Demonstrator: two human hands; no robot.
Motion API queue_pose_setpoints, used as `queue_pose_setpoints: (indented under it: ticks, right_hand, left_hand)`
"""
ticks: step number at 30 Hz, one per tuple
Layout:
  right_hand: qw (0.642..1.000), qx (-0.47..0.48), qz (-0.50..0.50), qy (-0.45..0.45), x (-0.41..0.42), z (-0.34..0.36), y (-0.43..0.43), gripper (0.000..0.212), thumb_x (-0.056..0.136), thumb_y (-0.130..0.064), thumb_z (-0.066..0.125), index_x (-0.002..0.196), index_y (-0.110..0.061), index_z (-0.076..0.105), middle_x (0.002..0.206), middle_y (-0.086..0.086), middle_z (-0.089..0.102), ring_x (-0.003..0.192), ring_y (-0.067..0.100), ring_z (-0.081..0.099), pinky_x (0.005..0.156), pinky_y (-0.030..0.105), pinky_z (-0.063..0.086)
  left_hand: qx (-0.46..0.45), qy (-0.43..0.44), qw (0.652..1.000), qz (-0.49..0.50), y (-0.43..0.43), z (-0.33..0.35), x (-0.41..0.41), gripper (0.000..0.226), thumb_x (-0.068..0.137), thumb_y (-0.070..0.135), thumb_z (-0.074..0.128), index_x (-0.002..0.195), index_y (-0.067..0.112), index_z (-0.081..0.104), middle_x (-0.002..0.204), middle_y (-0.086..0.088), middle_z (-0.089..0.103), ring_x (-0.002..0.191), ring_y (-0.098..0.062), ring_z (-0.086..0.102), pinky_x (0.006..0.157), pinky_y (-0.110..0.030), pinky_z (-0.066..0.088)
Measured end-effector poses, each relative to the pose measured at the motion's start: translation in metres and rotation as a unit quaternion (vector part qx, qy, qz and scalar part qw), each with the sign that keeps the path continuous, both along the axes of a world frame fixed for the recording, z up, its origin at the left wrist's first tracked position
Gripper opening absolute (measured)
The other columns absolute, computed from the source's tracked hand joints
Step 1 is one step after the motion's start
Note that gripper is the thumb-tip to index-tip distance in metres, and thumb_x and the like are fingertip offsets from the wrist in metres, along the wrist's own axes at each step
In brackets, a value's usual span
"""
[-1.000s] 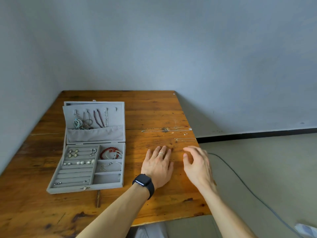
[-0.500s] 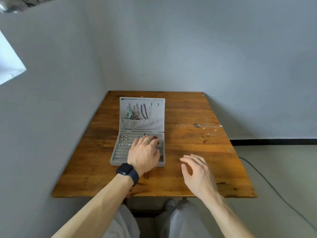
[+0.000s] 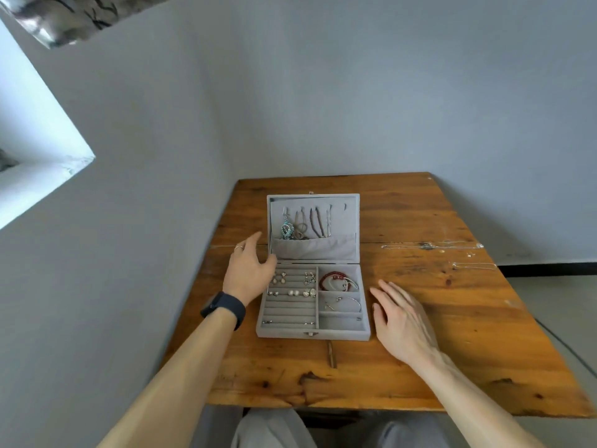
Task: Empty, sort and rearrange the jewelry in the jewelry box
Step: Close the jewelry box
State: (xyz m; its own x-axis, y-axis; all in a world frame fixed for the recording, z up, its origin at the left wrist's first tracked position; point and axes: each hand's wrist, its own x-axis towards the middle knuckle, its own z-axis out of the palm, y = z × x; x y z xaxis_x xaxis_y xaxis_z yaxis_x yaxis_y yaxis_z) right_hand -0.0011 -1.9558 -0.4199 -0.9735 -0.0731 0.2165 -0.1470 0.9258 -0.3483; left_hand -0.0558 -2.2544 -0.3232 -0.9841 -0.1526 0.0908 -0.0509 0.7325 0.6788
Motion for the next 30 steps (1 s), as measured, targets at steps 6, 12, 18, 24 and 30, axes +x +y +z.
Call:
queue_pose_setpoints:
  ticks: [6, 12, 18, 24, 30]
  right_hand:
    - [1.0, 0.03, -0.001, -0.007, -0.015, -0.007, -0.002, 0.05, 0.102, -0.039, 0.03, 0.149, -0.03, 0.044, 0.16, -0.005, 0.033, 0.15, 0.015, 0.027, 0.12, 0.04, 0.017]
    - [1.0, 0.02, -0.004, -0.007, -0.014, -0.009, 0.0, 0.048, 0.103, -0.037, 0.036, 0.15, -0.03, 0.044, 0.16, -0.005, 0.034, 0.15, 0.013, 0.026, 0.122, 0.042, 0.019]
    - [1.0, 0.008, -0.004, -0.002, -0.013, -0.008, -0.001, 0.047, 0.102, -0.035, 0.039, 0.148, -0.03, 0.046, 0.159, -0.004, 0.037, 0.149, 0.014, 0.028, 0.122, 0.043, 0.021]
    - [1.0, 0.006, -0.004, -0.006, -0.013, -0.006, -0.001, 0.047, 0.103, -0.036, 0.038, 0.149, -0.03, 0.046, 0.16, -0.005, 0.035, 0.15, 0.014, 0.026, 0.122, 0.041, 0.019]
    - [1.0, 0.012, -0.006, -0.008, -0.012, -0.005, -0.001, 0.047, 0.103, -0.037, 0.037, 0.149, -0.031, 0.045, 0.16, -0.006, 0.034, 0.15, 0.014, 0.026, 0.123, 0.041, 0.019]
  left_hand:
    - [0.153, -0.053, 0.987, 0.012, -0.007, 0.011, -0.06, 0.08, 0.088, 0.029, 0.071, 0.155, 0.023, 0.028, 0.153, -0.008, 0.04, 0.138, -0.027, 0.041, 0.106, -0.036, 0.039]
    - [0.271, -0.061, 0.961, 0.001, 0.001, 0.028, -0.093, 0.083, 0.081, 0.001, 0.058, 0.155, 0.02, 0.028, 0.128, -0.005, 0.06, 0.115, -0.021, 0.058, 0.074, -0.02, 0.045]
    - [0.228, -0.026, 0.973, -0.016, -0.003, 0.038, -0.092, 0.074, 0.086, 0.003, 0.06, 0.151, 0.029, 0.037, 0.118, -0.003, 0.06, 0.1, -0.01, 0.061, 0.07, -0.018, 0.051]
    - [0.105, 0.059, 0.99, -0.073, -0.009, 0.042, -0.068, 0.062, 0.088, 0.005, 0.062, 0.136, 0.042, 0.051, 0.118, 0.005, 0.061, 0.106, -0.01, 0.059, 0.063, -0.008, 0.05]
    - [0.023, 0.129, 0.988, -0.079, -0.012, 0.042, -0.043, 0.04, 0.1, 0.019, 0.057, 0.136, 0.035, 0.057, 0.127, 0.005, 0.06, 0.099, -0.007, 0.063, 0.07, -0.007, 0.051]
